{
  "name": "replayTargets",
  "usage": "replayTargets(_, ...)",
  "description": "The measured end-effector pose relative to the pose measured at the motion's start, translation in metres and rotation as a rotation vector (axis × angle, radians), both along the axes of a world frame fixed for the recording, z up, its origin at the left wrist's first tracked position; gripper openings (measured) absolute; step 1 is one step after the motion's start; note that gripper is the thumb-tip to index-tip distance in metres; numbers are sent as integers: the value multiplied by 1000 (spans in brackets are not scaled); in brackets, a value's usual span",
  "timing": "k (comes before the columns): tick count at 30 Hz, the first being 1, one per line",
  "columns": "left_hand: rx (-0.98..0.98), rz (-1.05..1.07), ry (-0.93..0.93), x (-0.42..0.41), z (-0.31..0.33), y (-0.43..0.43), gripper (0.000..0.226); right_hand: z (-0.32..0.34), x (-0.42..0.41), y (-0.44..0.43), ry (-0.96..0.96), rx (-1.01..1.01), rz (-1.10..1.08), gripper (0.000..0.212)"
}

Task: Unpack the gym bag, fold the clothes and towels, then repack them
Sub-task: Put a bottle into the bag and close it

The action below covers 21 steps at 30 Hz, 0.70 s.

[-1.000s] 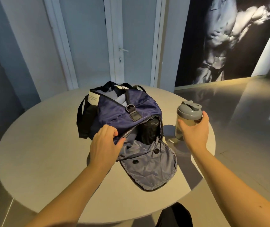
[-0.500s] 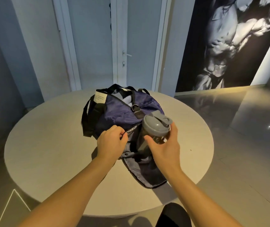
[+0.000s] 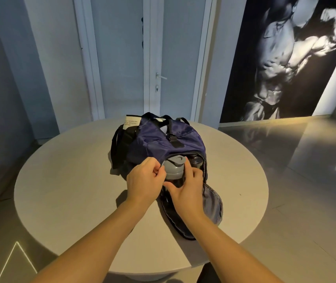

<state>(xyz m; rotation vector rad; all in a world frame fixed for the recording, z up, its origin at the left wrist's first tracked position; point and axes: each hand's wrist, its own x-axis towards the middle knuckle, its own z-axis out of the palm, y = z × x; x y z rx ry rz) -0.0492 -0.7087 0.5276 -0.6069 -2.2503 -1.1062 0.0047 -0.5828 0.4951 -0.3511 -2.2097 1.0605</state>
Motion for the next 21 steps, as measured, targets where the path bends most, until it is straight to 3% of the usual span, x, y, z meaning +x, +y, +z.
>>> replayTargets(3,-27,-32,68,-3,-2,1,20,3,-8,-2,-38,46,-39,97)
replayTargets(8,-162,-21,29,-11,5,2,23,6,-9,8,-116,-8,49,93)
replayTargets(13,-211,-108,172,-18,10,2,24,7,-14,10,-51,-43,-5,55)
replayTargets(18,-200,-222,331,-33,1,-1,17,18,-20,0,-121,68,-84,41)
replayTargets(21,-291,-290,364,-36,-5,-2,18,20,-24,-3,-154,77,-102,32)
